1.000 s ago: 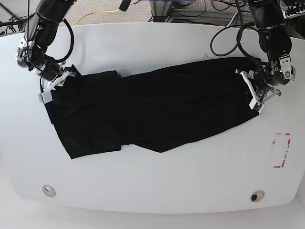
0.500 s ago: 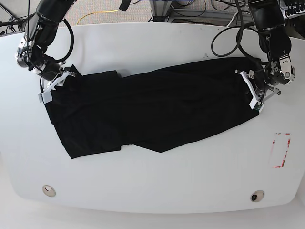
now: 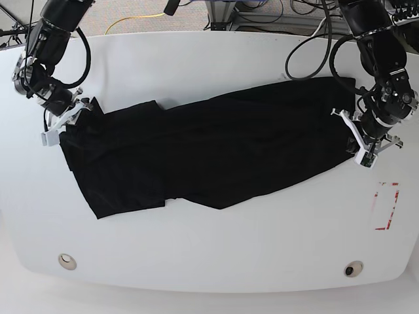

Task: Fold the T-shirt properly
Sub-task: 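Pull the shirt edge apart with both grippers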

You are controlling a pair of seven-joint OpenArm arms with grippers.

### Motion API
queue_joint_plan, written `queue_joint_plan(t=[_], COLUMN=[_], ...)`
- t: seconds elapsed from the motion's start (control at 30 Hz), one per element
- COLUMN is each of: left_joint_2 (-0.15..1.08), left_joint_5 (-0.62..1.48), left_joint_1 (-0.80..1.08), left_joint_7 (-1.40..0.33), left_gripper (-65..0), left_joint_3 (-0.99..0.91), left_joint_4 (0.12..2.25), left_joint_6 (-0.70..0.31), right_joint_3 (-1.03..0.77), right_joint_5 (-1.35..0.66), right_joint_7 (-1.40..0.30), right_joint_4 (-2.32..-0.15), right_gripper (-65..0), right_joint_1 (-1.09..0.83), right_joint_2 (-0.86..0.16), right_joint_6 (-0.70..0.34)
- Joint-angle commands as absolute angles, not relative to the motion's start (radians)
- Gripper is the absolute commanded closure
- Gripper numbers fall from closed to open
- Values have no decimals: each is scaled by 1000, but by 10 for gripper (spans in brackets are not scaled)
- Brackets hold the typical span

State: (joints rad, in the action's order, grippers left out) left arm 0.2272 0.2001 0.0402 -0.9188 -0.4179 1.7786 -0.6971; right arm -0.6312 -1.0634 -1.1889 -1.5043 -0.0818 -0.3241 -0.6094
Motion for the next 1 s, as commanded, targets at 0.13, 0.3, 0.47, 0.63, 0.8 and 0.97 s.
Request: queue_joint_plan(t=[0.13,0.3,0.47,0.63,0.8,0.97], left_joint_2=[240,240,239,219,206,205], left_joint_5=[213,208,208,214,214,214], left_joint_1=[18,-18,-18,-19,-21,-22], left_joint_7=[-920,-1021,-1047,-1047,-1047,-1044], left_gripper=[0,-4,-82,-321,-342,-343], left_joint_3=[-420,-426,-421,-381,-325,-265], left_joint_4=[1824,1814,1758,1662,1627,1583], left_joint_6=[-698,-698,-698,-698,-698,-698], right_joint_3=[-638,-636,-633,-631,-631,-631], right_joint_5=[-1102,-1102,-1101,-1099,-1066,-1049], right_joint_7=[-1168,-1168,-1168,-1168,-1168,-1168], right_joint_4=[-1523,-1520,-1518,-1518,-1517,-1517], right_gripper=[0,0,0,0,0,0], right_joint_1=[-30,-24,-25,-28,-28,-24], right_joint_2=[-398,-417,-407,-380,-375,-374], right_joint_6=[-610,-610,-610,-610,-610,-610])
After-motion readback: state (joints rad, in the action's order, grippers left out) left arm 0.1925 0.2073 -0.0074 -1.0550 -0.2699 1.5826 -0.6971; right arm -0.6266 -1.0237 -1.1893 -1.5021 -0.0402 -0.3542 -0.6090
